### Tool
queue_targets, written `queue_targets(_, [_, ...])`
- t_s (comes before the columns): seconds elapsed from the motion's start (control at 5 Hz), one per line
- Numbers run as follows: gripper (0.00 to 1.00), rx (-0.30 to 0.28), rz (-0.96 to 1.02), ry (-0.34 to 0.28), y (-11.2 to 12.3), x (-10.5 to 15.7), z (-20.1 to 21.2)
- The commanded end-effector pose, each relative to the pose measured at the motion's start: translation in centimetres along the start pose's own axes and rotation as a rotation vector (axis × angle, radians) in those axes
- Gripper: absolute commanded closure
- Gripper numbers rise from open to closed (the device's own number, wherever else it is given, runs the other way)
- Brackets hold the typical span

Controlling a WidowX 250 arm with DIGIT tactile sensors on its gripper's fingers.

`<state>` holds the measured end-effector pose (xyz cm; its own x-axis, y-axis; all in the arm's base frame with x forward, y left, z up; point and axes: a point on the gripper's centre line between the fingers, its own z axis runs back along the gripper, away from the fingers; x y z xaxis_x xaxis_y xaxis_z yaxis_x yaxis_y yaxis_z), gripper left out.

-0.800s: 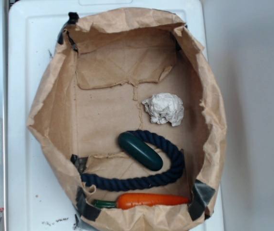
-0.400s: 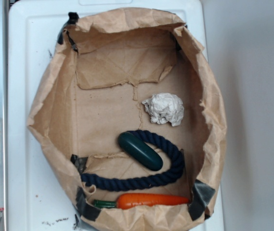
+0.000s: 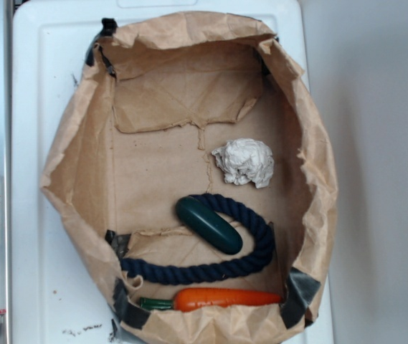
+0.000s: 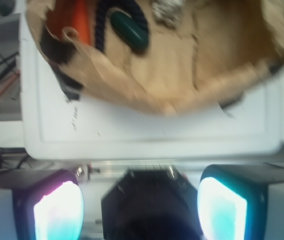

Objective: Grab the blue rope.

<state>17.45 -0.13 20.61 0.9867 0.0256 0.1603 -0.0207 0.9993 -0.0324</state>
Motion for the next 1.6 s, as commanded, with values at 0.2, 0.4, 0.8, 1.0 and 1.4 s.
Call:
queue_targets(0.2, [0.0, 0.012, 0.188, -0.02, 2.1, 8.4, -3.6])
queue_targets(0.4, [0.0, 0.02, 0.222, 0.005, 1.0, 8.5, -7.2])
queue_targets(0.8, [0.0, 0.071, 0.143, 0.125, -2.7, 6.8, -11.9])
queue_targets(1.0, [0.0, 0.065, 0.066, 0.152, -4.5, 5.9, -12.9])
queue_targets(1.4, [0.0, 0.085, -0.053, 0.143, -5.6, 4.7, -12.5])
